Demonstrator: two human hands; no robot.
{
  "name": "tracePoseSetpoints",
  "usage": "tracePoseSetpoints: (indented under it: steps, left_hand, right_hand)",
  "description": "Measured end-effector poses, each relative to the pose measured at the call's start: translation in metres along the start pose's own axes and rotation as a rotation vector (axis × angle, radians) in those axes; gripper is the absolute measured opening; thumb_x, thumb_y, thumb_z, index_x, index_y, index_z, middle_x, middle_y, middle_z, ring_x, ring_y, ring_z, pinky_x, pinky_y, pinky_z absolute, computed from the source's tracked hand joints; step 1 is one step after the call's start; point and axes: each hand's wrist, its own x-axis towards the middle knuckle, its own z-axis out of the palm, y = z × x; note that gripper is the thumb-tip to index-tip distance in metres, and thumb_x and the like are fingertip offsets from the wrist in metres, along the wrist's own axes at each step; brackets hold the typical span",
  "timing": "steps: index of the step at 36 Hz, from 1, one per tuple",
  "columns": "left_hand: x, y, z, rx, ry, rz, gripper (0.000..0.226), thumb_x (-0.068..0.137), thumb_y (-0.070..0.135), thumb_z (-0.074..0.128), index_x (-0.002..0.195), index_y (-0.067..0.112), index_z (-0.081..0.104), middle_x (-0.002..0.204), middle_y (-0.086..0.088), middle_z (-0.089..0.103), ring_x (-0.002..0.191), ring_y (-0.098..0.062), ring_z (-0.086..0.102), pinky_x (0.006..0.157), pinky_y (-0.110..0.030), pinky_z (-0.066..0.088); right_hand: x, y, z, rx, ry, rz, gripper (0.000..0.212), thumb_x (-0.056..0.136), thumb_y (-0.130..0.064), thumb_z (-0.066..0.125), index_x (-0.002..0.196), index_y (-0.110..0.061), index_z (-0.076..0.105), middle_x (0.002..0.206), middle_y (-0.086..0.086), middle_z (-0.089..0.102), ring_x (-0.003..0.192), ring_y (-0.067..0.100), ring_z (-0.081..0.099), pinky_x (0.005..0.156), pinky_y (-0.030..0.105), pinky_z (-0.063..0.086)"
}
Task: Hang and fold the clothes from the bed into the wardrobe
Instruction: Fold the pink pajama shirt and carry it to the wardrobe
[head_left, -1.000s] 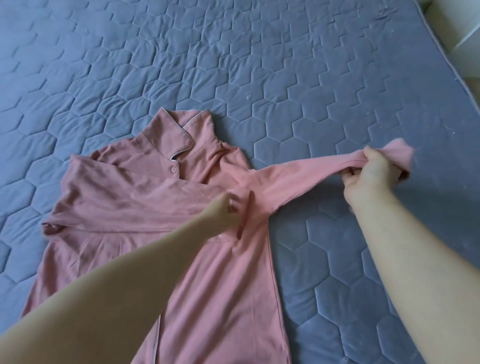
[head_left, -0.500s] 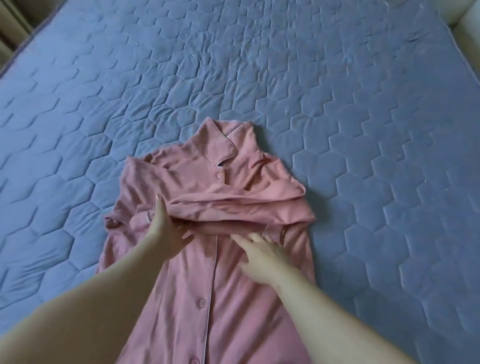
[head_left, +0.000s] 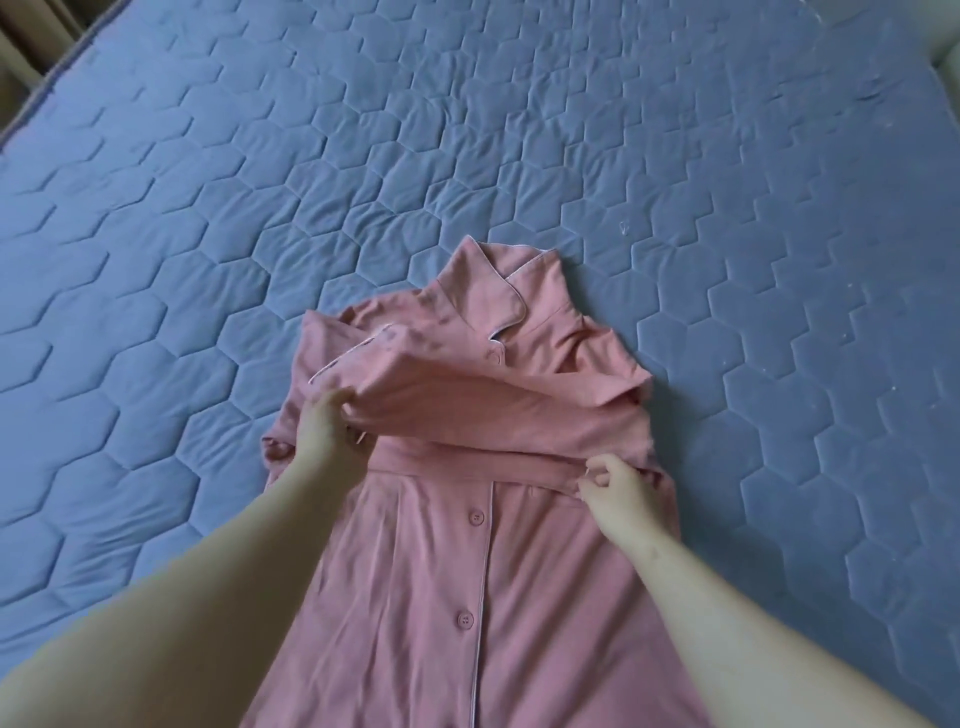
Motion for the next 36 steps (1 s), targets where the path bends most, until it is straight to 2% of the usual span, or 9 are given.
tracePoseSetpoints:
  steps: [4, 6, 9, 14, 20, 24, 28, 33, 36]
  left_hand:
    - [0.024, -0.005, -0.019, 0.265, 0.158, 0.072, 0.028, 0.082, 0.000, 0.048, 0.101, 0.019, 0.054, 0.084, -0.003, 0.053, 0.067, -0.015, 0.053, 0.049, -0.023, 0.048]
    - [0.029, -0.010, -0.015, 0.455, 0.378, 0.109, 0.044, 0.072, 0.006, 0.052, 0.116, 0.008, 0.052, 0.106, -0.013, 0.059, 0.090, -0.028, 0.061, 0.073, -0.036, 0.052]
    - [0.010, -0.014, 0.006, 0.795, 0.688, 0.289, 0.050, 0.078, 0.013, 0.057, 0.125, 0.003, 0.044, 0.131, -0.019, 0.045, 0.124, -0.033, 0.043, 0.101, -0.042, 0.034]
    - [-0.016, -0.044, 0.063, 1.159, 0.219, 0.867, 0.036, 0.080, 0.013, 0.052, 0.116, 0.008, 0.055, 0.119, -0.019, 0.049, 0.113, -0.036, 0.045, 0.092, -0.041, 0.034]
    - [-0.018, -0.099, 0.127, 1.809, -0.451, 1.088, 0.063, 0.083, 0.015, 0.051, 0.141, 0.030, 0.029, 0.146, 0.004, 0.026, 0.134, -0.020, 0.025, 0.105, -0.035, 0.024]
    - [-0.011, -0.122, 0.154, 1.850, -0.492, 1.177, 0.056, 0.092, 0.020, 0.044, 0.143, 0.030, 0.024, 0.148, 0.003, 0.025, 0.134, -0.021, 0.029, 0.103, -0.037, 0.026]
    - [-0.012, -0.126, 0.176, 1.790, -0.464, 1.167, 0.032, 0.094, 0.033, 0.044, 0.124, 0.022, 0.051, 0.128, -0.003, 0.052, 0.117, -0.026, 0.049, 0.088, -0.034, 0.033]
    - [-0.004, -0.107, 0.206, 1.251, -0.387, 0.664, 0.027, 0.094, 0.024, 0.052, 0.100, 0.002, 0.065, 0.104, -0.021, 0.066, 0.099, -0.034, 0.060, 0.065, -0.030, 0.032]
    - [0.001, -0.099, 0.212, 1.342, -0.396, 0.649, 0.025, 0.093, 0.029, 0.053, 0.097, 0.007, 0.066, 0.101, -0.018, 0.068, 0.098, -0.032, 0.061, 0.069, -0.029, 0.037]
  right_hand:
    - [0.007, -0.003, -0.001, 0.058, 0.036, 0.051, 0.026, 0.086, -0.012, 0.054, 0.111, -0.015, 0.059, 0.106, 0.003, 0.061, 0.110, 0.026, 0.053, 0.085, 0.027, 0.037]
    - [0.012, 0.002, -0.002, 0.073, 0.077, 0.069, 0.027, 0.083, -0.010, 0.055, 0.110, -0.014, 0.059, 0.109, 0.007, 0.061, 0.108, 0.029, 0.055, 0.085, 0.029, 0.041]
    - [0.019, 0.011, -0.005, 0.130, 0.181, 0.108, 0.025, 0.081, -0.005, 0.055, 0.105, -0.011, 0.056, 0.110, 0.016, 0.062, 0.100, 0.034, 0.058, 0.079, 0.034, 0.044]
    - [0.027, 0.025, -0.014, 0.058, 0.301, 0.143, 0.039, 0.084, -0.007, 0.056, 0.121, -0.011, 0.048, 0.120, 0.018, 0.050, 0.107, 0.038, 0.052, 0.083, 0.040, 0.043]
    - [0.040, 0.040, -0.014, -0.171, 0.299, 0.001, 0.045, 0.084, -0.009, 0.059, 0.125, -0.020, 0.045, 0.118, 0.010, 0.045, 0.103, 0.035, 0.054, 0.073, 0.037, 0.042]
    - [0.049, 0.045, -0.015, -0.374, 0.358, -0.137, 0.022, 0.094, -0.017, 0.048, 0.116, -0.021, 0.047, 0.110, 0.007, 0.050, 0.097, 0.032, 0.058, 0.063, 0.034, 0.039]
    - [0.051, 0.061, -0.015, -0.255, 0.397, -0.302, 0.006, 0.090, -0.015, 0.059, 0.089, -0.009, 0.058, 0.087, 0.013, 0.060, 0.080, 0.035, 0.062, 0.055, 0.033, 0.033]
    - [0.049, 0.097, -0.029, 0.069, 0.420, 0.001, 0.014, 0.090, -0.013, 0.054, 0.078, -0.012, 0.047, 0.088, 0.016, 0.062, 0.084, 0.037, 0.056, 0.059, 0.034, 0.028]
    - [0.054, 0.112, -0.030, 0.141, 0.351, 0.087, 0.018, 0.092, -0.014, 0.052, 0.077, -0.013, 0.043, 0.086, 0.016, 0.062, 0.084, 0.036, 0.056, 0.060, 0.032, 0.029]
